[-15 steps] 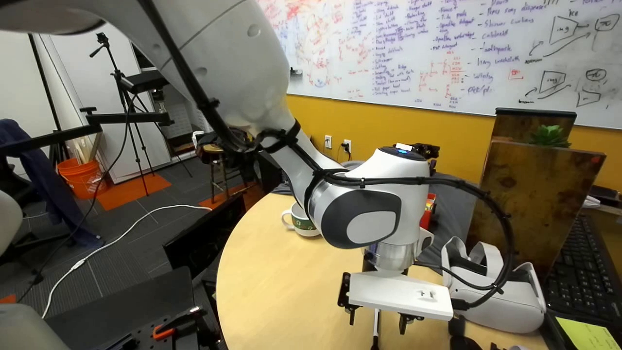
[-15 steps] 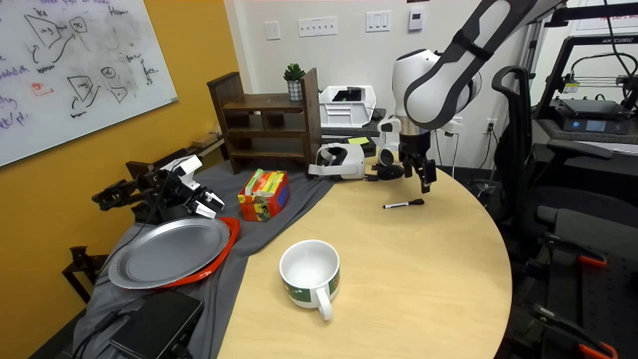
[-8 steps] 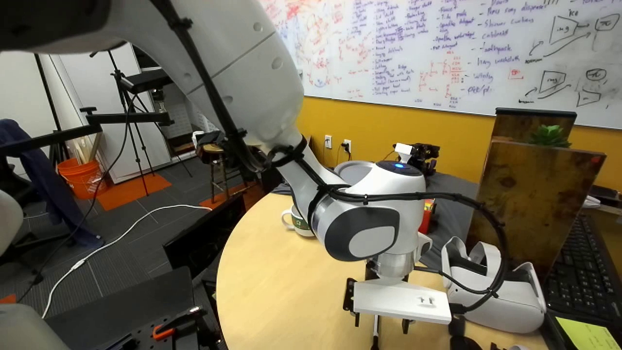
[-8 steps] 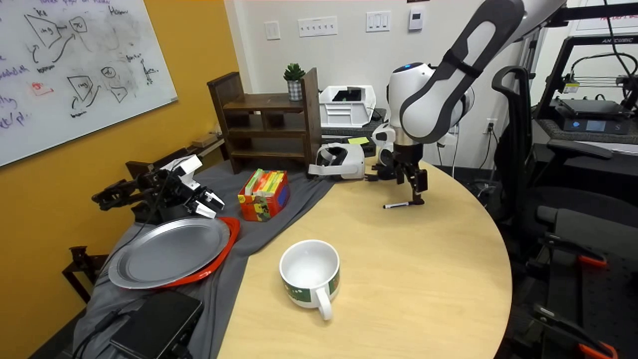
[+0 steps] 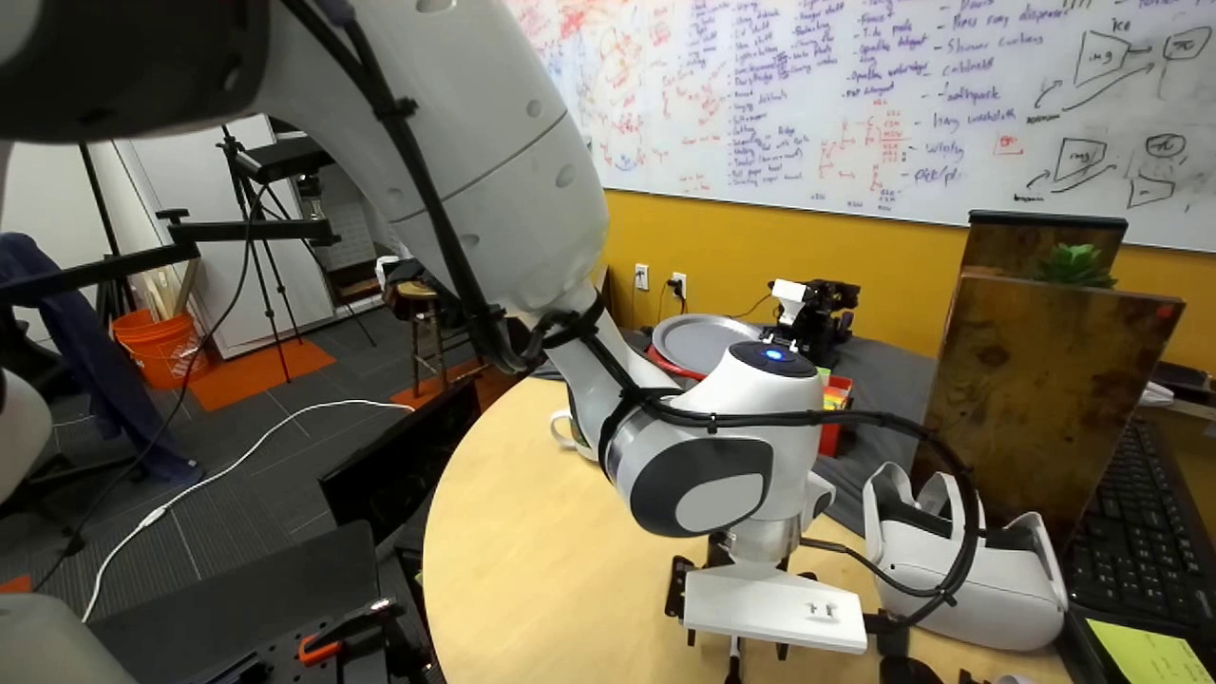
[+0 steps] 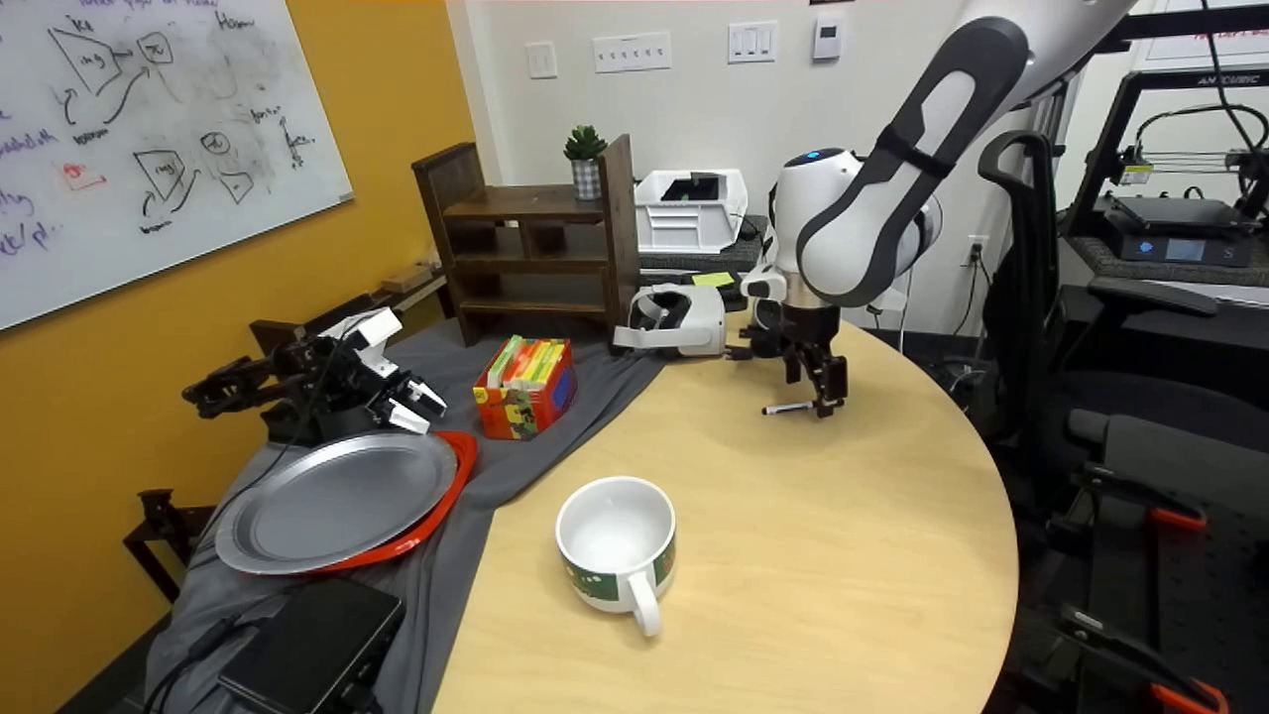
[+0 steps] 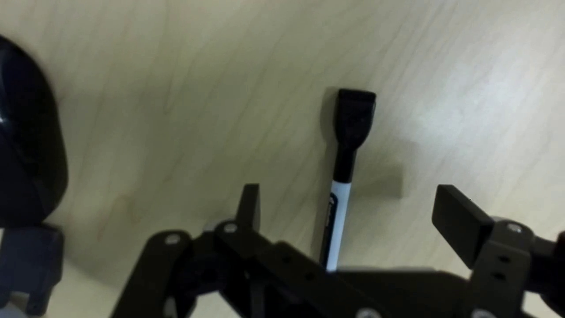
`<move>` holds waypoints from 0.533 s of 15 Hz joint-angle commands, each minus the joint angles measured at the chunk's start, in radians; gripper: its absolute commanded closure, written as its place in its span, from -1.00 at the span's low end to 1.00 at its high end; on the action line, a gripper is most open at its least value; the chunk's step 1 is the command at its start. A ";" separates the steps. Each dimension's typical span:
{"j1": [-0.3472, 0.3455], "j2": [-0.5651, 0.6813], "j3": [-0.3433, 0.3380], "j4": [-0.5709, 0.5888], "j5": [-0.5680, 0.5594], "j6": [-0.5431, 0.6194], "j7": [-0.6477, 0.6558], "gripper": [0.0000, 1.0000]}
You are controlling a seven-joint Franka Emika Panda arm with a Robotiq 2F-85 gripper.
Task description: Put the marker in the mug
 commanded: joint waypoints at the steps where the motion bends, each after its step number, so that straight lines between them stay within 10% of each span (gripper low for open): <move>1: -0.034 0.012 0.029 0.007 0.006 0.026 -0.029 -0.92; 5: -0.043 0.017 0.037 0.010 0.007 0.025 -0.031 -0.53; 8: -0.049 0.020 0.042 0.012 0.008 0.023 -0.031 -0.69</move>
